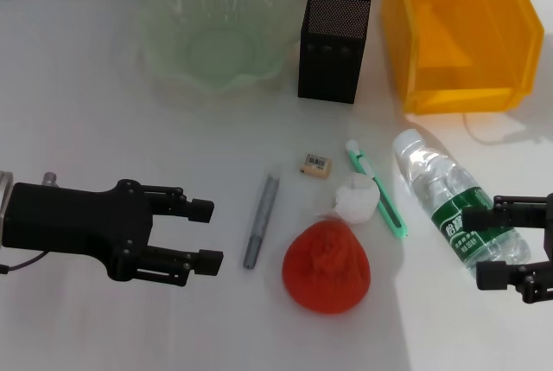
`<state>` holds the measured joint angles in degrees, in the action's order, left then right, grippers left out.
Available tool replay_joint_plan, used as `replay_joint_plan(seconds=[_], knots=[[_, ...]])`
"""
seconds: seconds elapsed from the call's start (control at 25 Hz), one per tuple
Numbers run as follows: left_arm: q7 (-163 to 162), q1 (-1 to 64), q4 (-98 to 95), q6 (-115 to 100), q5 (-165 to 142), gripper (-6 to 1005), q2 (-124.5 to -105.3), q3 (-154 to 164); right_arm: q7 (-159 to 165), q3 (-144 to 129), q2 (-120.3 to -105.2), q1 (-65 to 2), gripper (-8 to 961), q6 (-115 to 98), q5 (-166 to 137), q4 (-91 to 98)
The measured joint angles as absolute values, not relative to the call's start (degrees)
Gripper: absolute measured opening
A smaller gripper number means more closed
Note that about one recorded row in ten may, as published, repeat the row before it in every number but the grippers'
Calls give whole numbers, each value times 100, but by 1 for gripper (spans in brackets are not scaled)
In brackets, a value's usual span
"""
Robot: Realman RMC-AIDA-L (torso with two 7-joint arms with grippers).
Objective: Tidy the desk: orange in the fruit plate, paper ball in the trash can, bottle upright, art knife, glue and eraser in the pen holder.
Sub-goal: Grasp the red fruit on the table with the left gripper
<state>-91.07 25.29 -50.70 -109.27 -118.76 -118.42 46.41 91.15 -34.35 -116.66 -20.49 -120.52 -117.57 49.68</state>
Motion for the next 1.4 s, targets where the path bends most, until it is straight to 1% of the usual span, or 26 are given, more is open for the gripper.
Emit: replay_joint_plan(seconds=[0.56, 1.08, 1.4], knots=[[-9098, 2550, -5069, -10974, -11896, 767, -11848, 4650, 9097, -3437, -11684, -2111, 819, -11948, -11768, 4928], [-9068, 2623, -4991, -10911, -11857, 765, -11862, 4702, 9096, -3347, -11665, -2021, 813, -11513, -11769, 4931], [-8870, 3072, -4607, -10605, -11754, 763, -11906, 5080, 9046, -3271, -11627, -1776, 809, -11207, -11907, 4923]])
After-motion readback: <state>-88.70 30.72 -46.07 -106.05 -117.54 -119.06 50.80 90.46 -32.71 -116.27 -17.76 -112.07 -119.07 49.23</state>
